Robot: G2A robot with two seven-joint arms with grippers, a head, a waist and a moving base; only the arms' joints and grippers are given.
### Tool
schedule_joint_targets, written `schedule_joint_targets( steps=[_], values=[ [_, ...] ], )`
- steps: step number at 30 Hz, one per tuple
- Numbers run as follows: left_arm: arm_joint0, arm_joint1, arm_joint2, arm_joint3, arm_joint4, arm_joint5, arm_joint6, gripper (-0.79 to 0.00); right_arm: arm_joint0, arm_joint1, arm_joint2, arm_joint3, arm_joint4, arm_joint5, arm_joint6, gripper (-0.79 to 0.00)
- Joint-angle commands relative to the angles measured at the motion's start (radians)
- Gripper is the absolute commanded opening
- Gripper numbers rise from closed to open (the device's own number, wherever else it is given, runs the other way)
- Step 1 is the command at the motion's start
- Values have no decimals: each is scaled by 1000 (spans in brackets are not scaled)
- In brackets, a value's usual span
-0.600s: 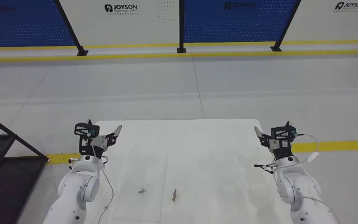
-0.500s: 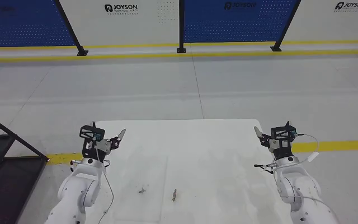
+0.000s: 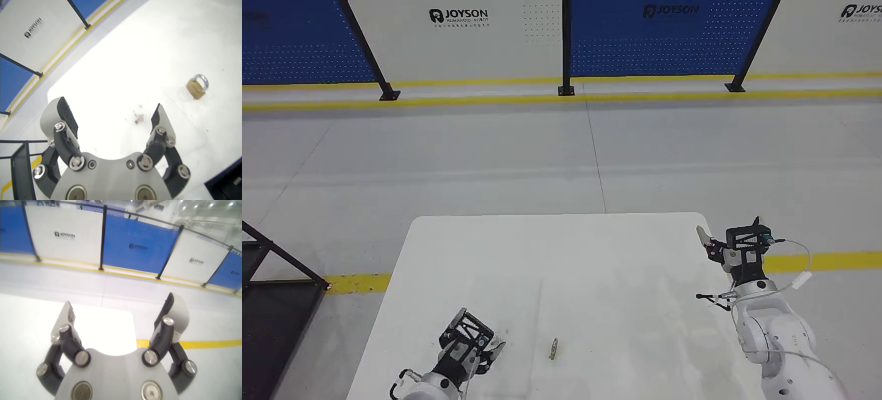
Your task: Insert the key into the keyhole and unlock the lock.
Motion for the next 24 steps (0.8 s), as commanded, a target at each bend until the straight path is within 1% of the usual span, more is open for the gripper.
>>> schedule_joint_targets(
  steps=[1,3,5,6,7,8,9,10,12,15,18,19,21,24],
  values=[
    [-29,-5,52,29,42,37,-66,0,0,0,0,0,0,0,0,0],
    [-65,-13,102,68,56,76,-120,0,0,0,0,0,0,0,0,0],
    [-114,-22,152,120,107,142,-162,0,0,0,0,0,0,0,0,0],
    [-127,-25,166,135,111,153,-175,0,0,0,0,0,0,0,0,0],
    [-149,-28,181,152,131,173,-188,-43,0,0,0,0,0,0,0,0],
    [-172,-33,202,177,146,201,-200,-58,0,0,0,0,0,0,0,0],
    [-180,-36,213,186,138,205,-211,-86,0,0,0,0,0,0,0,0],
    [-193,-38,223,195,139,209,-227,-139,0,0,0,0,0,0,0,0],
    [-216,-43,239,213,143,225,-247,-172,0,0,0,0,0,0,0,0],
    [-240,-50,254,230,110,236,-263,-286,0,0,0,0,0,0,0,0],
    [-255,-54,254,238,81,247,-271,-351,0,0,0,0,0,0,0,0],
    [-258,-56,255,238,62,245,-276,-385,0,0,0,0,0,0,0,0],
    [-261,-57,250,238,46,250,-282,-400,0,0,0,0,0,0,0,0],
    [-257,-58,241,230,15,246,-289,-397,0,0,0,0,0,0,0,0]
  ],
)
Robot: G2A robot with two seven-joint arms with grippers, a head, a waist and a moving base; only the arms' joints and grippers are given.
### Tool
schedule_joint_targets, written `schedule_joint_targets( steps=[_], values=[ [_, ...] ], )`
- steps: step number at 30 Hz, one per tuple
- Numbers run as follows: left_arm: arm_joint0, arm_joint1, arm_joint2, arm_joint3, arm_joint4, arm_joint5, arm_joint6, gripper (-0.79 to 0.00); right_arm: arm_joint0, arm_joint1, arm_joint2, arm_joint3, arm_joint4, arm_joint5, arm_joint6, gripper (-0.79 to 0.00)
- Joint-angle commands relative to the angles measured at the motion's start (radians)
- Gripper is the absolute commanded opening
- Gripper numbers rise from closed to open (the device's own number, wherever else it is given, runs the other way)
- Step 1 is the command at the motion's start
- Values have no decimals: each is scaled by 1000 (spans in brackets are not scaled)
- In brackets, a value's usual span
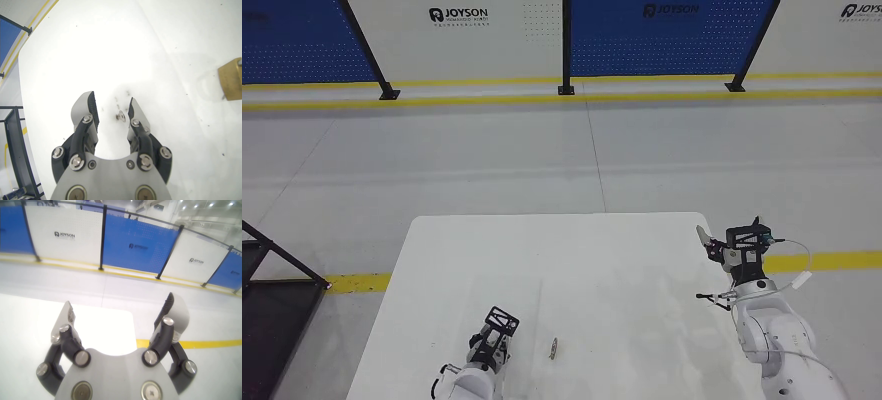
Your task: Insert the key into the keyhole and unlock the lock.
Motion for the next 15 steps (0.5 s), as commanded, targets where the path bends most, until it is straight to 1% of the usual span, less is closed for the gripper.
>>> schedule_joint_targets(
  steps=[1,5,8,10,11,13,15],
  values=[
    [6,0,-6,-6,-15,-6,-3,-403,0,0,0,0,0,0,0,0],
    [22,1,-19,-18,-22,-13,1,-416,0,0,0,0,0,0,0,0],
    [30,2,-23,-21,-26,-18,5,-459,0,0,0,0,0,0,0,0],
    [34,2,-25,-19,-36,-23,3,-474,0,0,0,0,0,0,0,0],
    [34,2,-28,-17,-36,-24,4,-514,0,0,0,0,0,0,0,0],
    [35,2,-28,-16,-36,-25,5,-542,0,0,0,0,0,0,0,0],
    [38,1,-27,-15,-36,-27,6,-551,0,0,0,0,0,0,0,0]
  ],
)
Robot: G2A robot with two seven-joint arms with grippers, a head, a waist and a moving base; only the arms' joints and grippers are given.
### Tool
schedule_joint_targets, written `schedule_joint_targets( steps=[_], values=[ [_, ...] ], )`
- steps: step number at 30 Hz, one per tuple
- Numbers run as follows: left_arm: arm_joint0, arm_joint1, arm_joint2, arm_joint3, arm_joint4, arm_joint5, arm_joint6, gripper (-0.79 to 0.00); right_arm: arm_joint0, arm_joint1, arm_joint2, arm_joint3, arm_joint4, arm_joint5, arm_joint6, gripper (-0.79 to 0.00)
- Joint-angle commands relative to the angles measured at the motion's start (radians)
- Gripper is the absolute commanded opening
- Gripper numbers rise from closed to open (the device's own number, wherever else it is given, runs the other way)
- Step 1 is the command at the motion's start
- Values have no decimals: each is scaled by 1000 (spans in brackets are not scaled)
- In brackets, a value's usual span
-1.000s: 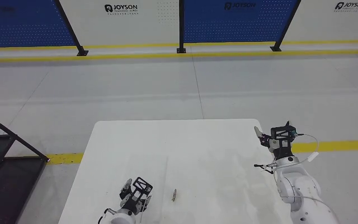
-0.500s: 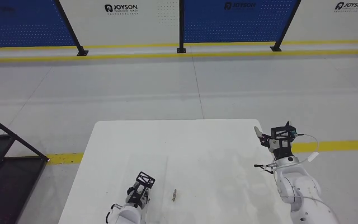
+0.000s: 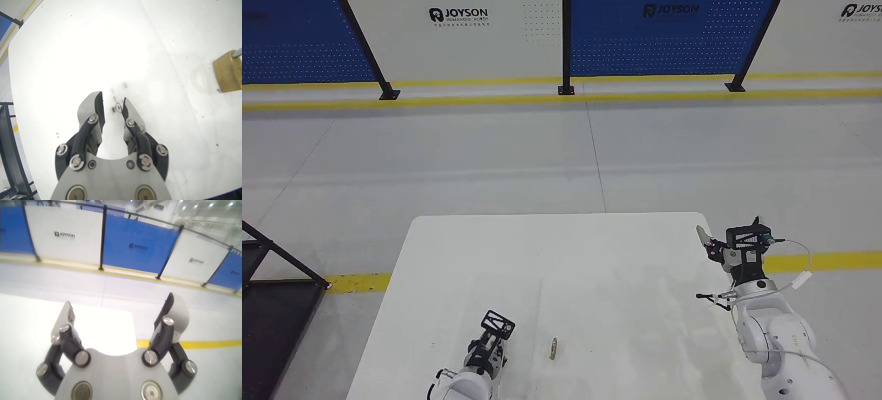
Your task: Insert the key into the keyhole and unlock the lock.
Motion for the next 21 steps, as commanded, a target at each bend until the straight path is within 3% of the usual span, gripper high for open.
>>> schedule_joint_targets(
  steps=[1,11,21],
  values=[
    [2,0,1,0,-2,-2,0,-579,0,0,0,0,0,0,0,0],
    [10,-2,0,-6,1,3,3,-748,0,0,0,0,0,0,0,0],
    [57,0,-25,-69,-9,20,44,-785,0,0,0,0,0,0,0,0]
  ],
)
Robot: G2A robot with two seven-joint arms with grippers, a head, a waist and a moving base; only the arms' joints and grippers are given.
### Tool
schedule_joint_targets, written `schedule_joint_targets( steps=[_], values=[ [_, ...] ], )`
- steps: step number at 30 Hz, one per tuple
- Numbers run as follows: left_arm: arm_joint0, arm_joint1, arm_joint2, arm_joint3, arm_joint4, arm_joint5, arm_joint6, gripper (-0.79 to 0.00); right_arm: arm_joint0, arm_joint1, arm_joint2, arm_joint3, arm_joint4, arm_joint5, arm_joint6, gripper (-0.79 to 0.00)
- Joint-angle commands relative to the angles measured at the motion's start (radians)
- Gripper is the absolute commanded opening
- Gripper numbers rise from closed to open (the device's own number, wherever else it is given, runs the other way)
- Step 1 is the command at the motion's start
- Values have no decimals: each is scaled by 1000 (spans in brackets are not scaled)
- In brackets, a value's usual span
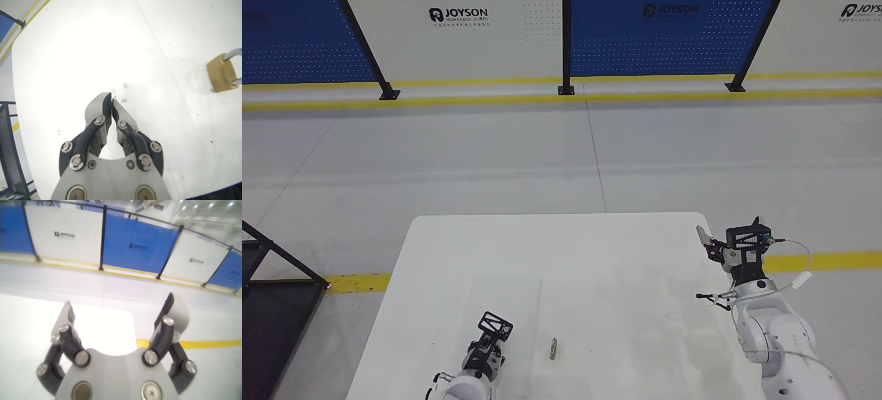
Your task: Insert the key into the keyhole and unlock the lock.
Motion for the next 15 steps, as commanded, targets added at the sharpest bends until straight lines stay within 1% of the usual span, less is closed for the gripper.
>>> schedule_joint_targets(
  steps=[1,3,6,7,8,9,10,11,12,13,14,15],
  values=[
    [17,1,-12,-27,-12,2,23,-785,0,0,0,0,0,0,0,0],
    [43,4,-29,-64,-39,-5,70,-785,0,0,0,0,0,0,0,0],
    [95,10,-78,-111,-83,-31,185,-785,0,0,0,0,0,0,0,0],
    [117,14,-99,-126,-116,-60,249,-785,0,0,0,0,0,0,0,0],
    [127,15,-114,-129,-140,-73,279,-785,0,0,0,0,0,0,0,0],
    [136,18,-134,-142,-186,-113,345,-785,0,0,0,0,0,0,0,0],
    [152,23,-171,-132,-237,-182,432,-785,0,0,0,0,0,0,0,0],
    [157,25,-191,-131,-262,-204,480,-785,0,0,0,0,0,0,0,0],
    [166,28,-213,-124,-288,-248,549,-785,0,0,0,0,0,0,0,0],
    [178,32,-231,-111,-315,-310,618,-785,0,0,0,0,0,0,0,0],
    [188,35,-256,-101,-370,-390,711,-785,0,0,0,0,0,0,0,0],
    [193,39,-279,-83,-389,-443,764,-785,-2,0,-2,1,-4,-5,4,0]
  ],
)
